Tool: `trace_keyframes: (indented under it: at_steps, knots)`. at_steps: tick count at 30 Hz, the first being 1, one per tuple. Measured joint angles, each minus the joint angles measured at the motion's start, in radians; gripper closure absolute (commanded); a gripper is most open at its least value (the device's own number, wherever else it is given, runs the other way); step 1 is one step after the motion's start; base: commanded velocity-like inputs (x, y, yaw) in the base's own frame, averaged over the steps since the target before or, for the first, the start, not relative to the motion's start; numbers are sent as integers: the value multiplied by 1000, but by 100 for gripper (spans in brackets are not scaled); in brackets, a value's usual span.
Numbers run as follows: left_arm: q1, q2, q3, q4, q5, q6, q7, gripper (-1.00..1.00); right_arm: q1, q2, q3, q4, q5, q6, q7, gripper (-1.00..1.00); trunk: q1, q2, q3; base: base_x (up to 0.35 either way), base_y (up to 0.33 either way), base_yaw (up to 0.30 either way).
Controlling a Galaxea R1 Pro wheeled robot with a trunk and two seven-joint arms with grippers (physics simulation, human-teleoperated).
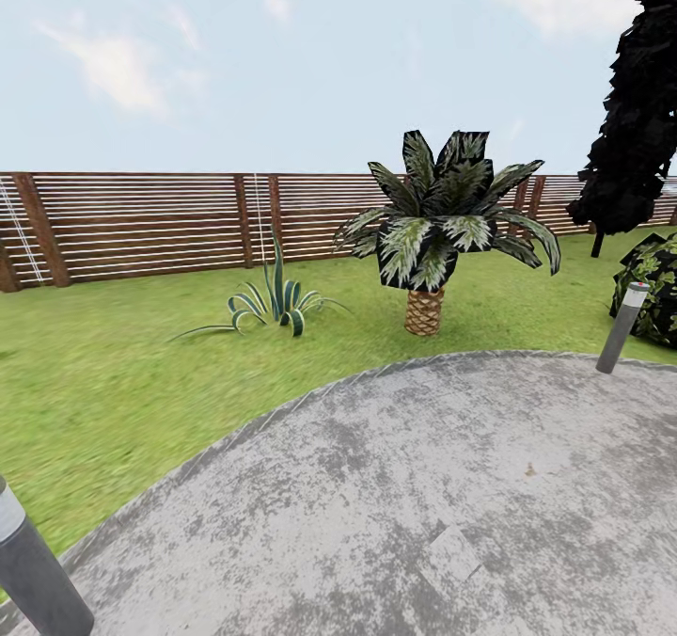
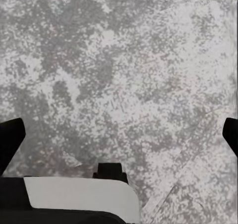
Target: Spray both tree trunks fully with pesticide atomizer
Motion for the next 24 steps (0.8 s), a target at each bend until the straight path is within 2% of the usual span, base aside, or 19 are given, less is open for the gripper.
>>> trace_keyframes:
  at_steps: [3,6,14,17,24]
  knots:
    - [-5,8,1,-51,2,-1,0,-100,-10,0,-1,-86,-1,-1,0,-100,0,0,0,0,0,0]
    - [-32,12,1,-95,3,-2,0,-100,-43,0,-1,-132,-2,-2,0,-100,0,0,0,0,0,0]
    - [-127,13,0,-117,2,-3,0,-100,-152,0,-2,-145,-3,-2,0,-100,0,0,0,0,0,0]
    - [-147,11,-2,-117,-3,-4,0,-100,-165,0,-2,-142,-2,-2,0,-100,0,0,0,0,0,0]
    - [-151,17,13,-107,13,-3,-3,-100,-169,1,4,-135,3,-1,8,-100,0,0,0,0,0,0]
